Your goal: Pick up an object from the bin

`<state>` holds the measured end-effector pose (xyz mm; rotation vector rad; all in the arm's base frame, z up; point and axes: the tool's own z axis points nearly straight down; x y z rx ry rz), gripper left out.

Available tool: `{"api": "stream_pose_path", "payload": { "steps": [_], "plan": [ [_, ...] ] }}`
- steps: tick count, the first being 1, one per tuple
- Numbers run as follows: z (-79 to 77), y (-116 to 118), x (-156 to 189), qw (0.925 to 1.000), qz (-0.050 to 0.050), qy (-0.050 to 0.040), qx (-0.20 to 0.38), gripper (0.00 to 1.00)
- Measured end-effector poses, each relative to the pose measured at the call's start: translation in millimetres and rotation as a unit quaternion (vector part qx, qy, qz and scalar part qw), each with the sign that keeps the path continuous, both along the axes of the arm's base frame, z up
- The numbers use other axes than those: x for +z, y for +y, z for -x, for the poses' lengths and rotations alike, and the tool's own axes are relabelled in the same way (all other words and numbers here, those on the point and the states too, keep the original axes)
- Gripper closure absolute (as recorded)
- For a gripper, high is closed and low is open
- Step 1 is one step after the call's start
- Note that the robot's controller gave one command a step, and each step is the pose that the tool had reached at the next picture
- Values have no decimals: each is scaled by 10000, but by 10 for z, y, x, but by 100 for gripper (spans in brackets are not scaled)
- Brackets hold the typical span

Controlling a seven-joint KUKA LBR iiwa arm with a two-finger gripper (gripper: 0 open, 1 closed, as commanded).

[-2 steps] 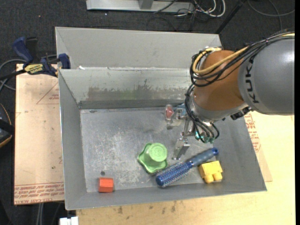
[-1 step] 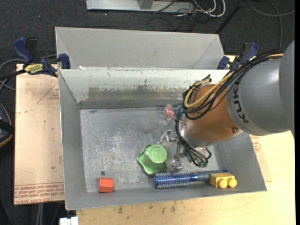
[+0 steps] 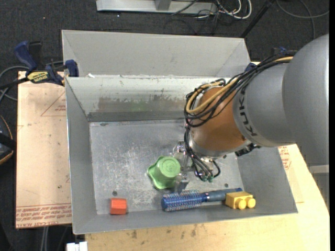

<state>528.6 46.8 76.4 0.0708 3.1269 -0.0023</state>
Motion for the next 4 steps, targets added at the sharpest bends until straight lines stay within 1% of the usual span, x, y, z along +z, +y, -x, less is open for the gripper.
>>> {"api": "stream_pose_path", "payload": {
  "steps": [1, 2, 3, 4],
  "plan": [
    [204, 399, 9, 9997, -20, -86, -213, 0],
    [58, 1221, 92, 9992, -47, 23, -397, 0],
    [-213, 1708, -9, 9905, 5, 25, 1373, 0],
    [-478, 1519, -7, 9862, -36, 18, 1652, 0]
  ]
}}
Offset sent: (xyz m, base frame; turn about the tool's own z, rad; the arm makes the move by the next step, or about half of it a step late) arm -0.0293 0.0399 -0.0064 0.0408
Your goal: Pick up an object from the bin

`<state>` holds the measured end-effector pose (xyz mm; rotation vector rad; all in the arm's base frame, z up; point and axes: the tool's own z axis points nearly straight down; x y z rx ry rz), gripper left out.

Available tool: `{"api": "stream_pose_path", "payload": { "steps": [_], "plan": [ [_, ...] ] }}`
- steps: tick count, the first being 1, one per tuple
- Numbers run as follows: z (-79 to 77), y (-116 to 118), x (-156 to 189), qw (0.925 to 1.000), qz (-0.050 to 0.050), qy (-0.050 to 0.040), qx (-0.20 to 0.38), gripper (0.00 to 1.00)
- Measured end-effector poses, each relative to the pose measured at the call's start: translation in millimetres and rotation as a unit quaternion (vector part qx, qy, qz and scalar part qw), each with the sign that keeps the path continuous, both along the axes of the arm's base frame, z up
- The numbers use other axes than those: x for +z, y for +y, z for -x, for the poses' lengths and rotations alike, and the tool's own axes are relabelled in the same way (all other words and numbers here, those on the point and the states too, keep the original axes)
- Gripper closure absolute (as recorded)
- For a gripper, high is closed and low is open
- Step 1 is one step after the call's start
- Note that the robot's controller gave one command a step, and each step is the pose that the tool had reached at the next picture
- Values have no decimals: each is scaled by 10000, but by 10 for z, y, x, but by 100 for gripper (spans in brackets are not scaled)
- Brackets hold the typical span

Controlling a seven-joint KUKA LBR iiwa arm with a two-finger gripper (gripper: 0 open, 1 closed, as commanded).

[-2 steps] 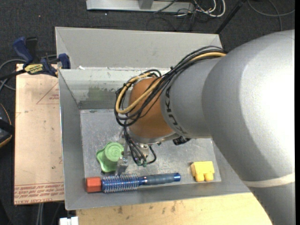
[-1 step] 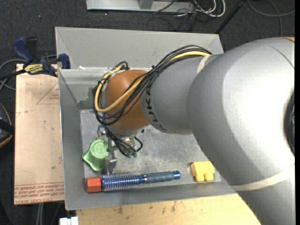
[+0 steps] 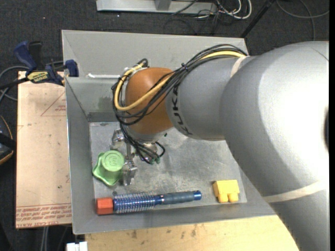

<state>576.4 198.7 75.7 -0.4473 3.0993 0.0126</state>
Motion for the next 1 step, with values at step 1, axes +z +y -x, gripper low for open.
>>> {"api": "stream_pose_path", "payload": {
  "steps": [1],
  "plan": [
    [-128, 393, 3, 9987, 75, 0, -508, 0]
  ]
}}
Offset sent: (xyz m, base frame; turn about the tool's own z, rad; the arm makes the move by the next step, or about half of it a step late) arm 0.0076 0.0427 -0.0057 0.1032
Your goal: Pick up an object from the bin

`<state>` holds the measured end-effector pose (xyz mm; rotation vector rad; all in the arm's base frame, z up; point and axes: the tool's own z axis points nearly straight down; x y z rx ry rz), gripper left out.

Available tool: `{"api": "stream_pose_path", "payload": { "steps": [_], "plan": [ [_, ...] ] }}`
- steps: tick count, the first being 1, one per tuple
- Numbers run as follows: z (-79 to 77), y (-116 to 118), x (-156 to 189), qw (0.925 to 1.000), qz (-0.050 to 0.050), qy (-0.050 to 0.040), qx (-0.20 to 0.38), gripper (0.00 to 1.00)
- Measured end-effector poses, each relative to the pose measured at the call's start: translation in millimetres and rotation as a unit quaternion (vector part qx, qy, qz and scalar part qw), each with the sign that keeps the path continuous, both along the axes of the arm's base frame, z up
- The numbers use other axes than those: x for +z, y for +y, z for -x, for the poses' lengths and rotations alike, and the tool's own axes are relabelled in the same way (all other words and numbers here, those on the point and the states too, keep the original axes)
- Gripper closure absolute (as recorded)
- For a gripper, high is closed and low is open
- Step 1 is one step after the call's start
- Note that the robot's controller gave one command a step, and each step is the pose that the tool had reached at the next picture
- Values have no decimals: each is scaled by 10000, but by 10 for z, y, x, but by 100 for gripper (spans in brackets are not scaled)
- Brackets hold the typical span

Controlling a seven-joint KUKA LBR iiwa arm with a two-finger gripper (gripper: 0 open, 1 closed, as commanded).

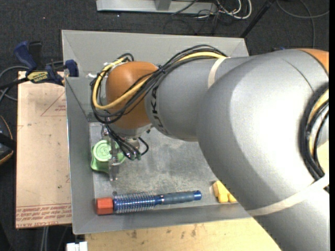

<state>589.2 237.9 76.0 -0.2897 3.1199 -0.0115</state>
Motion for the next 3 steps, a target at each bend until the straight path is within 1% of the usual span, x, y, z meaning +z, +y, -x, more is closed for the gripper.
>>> {"api": "stream_pose_path", "payload": {
  "steps": [1, 2, 3],
  "plan": [
    [-152, -34, 537, 9642, -28, 12, 2650, 0],
    [-141, -34, 520, 9643, -31, 32, 2646, 100],
    [-61, -198, 1841, 9635, -27, -12, 2678, 100]
  ]
}}
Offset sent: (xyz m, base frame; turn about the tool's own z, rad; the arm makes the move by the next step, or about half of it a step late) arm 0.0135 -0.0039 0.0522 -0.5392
